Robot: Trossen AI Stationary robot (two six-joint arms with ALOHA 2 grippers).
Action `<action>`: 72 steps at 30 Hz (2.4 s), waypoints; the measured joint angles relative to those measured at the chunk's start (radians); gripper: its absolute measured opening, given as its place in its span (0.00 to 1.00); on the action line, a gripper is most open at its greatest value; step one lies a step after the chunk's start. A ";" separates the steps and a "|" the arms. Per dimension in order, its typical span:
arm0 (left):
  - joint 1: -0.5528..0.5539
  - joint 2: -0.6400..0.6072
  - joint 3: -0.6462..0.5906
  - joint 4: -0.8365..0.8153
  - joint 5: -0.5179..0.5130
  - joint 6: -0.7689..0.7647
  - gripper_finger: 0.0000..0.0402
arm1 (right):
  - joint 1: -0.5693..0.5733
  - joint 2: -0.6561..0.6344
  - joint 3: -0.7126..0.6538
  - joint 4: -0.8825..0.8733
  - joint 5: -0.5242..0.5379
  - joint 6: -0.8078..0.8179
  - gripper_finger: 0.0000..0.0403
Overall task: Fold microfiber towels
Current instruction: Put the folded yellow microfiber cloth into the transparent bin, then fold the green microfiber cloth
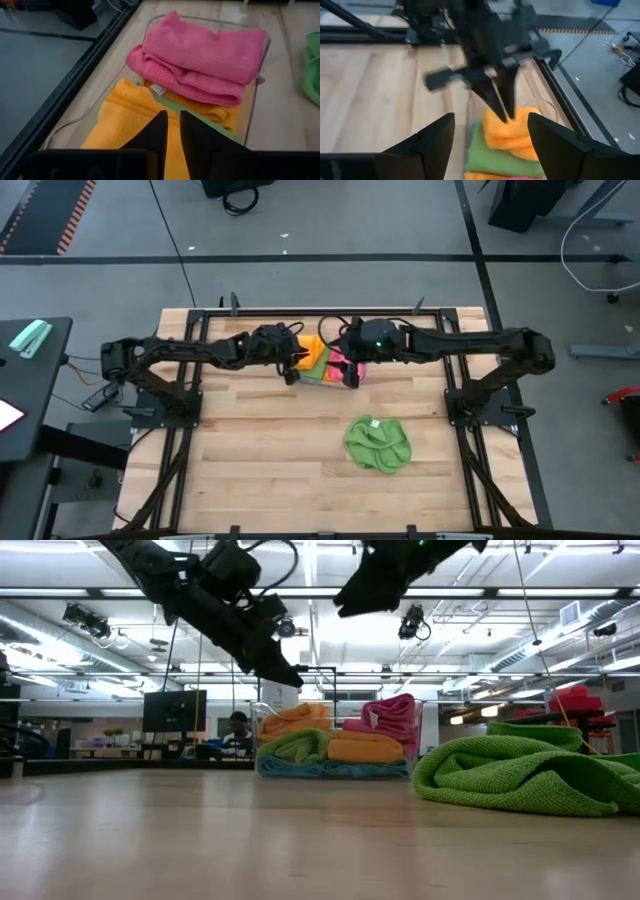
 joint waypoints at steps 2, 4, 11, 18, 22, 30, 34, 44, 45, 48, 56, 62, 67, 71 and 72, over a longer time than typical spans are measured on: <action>0.001 0.032 0.038 -0.036 0.000 0.000 0.13 | 0.026 -0.019 0.000 -0.010 0.005 0.013 0.65; 0.005 0.068 0.083 -0.078 0.000 0.007 0.12 | 0.046 -0.029 0.000 -0.039 0.011 0.026 0.65; 0.016 0.105 0.202 -0.326 -0.001 0.078 0.10 | 0.113 -0.044 0.000 -0.192 0.120 0.087 0.65; 0.043 0.130 0.208 -0.292 0.011 0.183 0.12 | 0.189 -0.043 -0.012 -0.268 0.178 0.117 0.65; 0.073 0.207 0.207 -0.211 0.044 0.172 0.11 | 0.210 -0.043 -0.013 -0.258 0.199 0.111 0.65; 0.080 0.315 0.210 -0.167 0.051 0.132 0.05 | 0.210 -0.043 -0.013 -0.228 0.200 0.118 0.65; 0.082 0.312 0.209 -0.183 0.050 0.115 0.05 | 0.210 -0.043 -0.013 -0.219 0.200 0.130 0.65; 0.059 0.180 0.207 -0.295 0.044 0.163 0.07 | 0.217 -0.043 -0.013 -0.231 0.201 0.153 0.65; 0.056 0.165 0.207 -0.305 0.044 0.160 0.07 | 0.221 -0.043 -0.014 -0.230 0.198 0.154 0.65; 0.030 0.121 0.207 -0.334 0.043 0.145 0.05 | 0.236 -0.043 -0.055 -0.198 0.151 0.150 0.65; -0.121 0.081 0.207 -0.354 0.077 0.079 0.06 | 0.320 -0.033 -0.242 -0.083 0.032 0.207 0.65; -0.237 0.082 0.207 -0.365 0.075 0.061 0.08 | 0.412 -0.005 -0.317 -0.153 0.029 0.341 0.65; -0.317 0.082 0.207 -0.381 0.077 0.052 0.06 | 0.524 -0.004 -0.317 -0.231 0.106 0.454 0.65; -0.358 0.082 0.207 -0.390 0.074 0.038 0.04 | 0.600 0.029 -0.317 -0.276 0.213 0.487 0.64; -0.366 0.082 0.207 -0.387 0.074 0.024 0.04 | 0.612 0.035 -0.317 -0.274 0.243 0.494 0.64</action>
